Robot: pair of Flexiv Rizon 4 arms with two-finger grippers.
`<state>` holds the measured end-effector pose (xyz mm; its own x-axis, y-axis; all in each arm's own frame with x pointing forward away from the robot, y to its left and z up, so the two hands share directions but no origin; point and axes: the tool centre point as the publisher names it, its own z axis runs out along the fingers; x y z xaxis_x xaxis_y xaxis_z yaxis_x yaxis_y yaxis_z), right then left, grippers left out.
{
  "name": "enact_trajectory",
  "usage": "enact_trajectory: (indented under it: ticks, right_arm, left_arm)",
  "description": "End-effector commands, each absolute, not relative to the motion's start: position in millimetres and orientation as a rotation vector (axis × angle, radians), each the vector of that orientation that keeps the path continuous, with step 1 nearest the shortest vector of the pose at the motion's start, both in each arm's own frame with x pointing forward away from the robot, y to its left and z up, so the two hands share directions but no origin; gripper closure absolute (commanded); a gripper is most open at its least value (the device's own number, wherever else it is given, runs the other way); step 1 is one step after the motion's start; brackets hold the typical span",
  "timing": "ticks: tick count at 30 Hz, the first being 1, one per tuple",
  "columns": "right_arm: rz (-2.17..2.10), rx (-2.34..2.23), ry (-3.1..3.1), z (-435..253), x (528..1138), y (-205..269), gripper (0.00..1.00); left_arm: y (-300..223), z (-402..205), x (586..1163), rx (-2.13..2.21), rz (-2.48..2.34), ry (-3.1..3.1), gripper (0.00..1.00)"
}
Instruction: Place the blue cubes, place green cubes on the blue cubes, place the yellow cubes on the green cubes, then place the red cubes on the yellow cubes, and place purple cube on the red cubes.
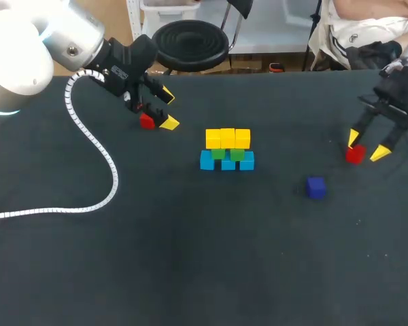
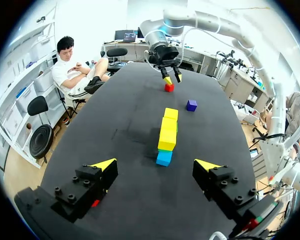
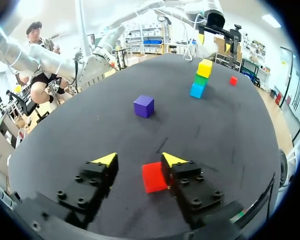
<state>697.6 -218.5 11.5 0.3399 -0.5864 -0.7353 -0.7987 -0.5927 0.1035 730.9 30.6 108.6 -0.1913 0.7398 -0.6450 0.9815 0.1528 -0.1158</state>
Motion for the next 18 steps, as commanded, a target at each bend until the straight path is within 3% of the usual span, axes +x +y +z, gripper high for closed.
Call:
enact_trajectory:
  ticks: [1,2,18]
  right_arm:
    - [1.036,-2.310,1.268,8.1,688.5,-214.6,0.06]
    - [1.034,-2.307,1.256,8.2,688.7,-214.5,0.00]
    - [0.976,-2.288,1.255,20.7,698.6,-218.3,0.00]
  left_arm:
    - [31.0,108.5,730.6,1.636,-0.732,1.995,0.00]
    - [31.0,108.5,730.6,1.636,-0.732,1.995,0.00]
    - [31.0,108.5,730.6,1.636,-0.732,1.995,0.00]
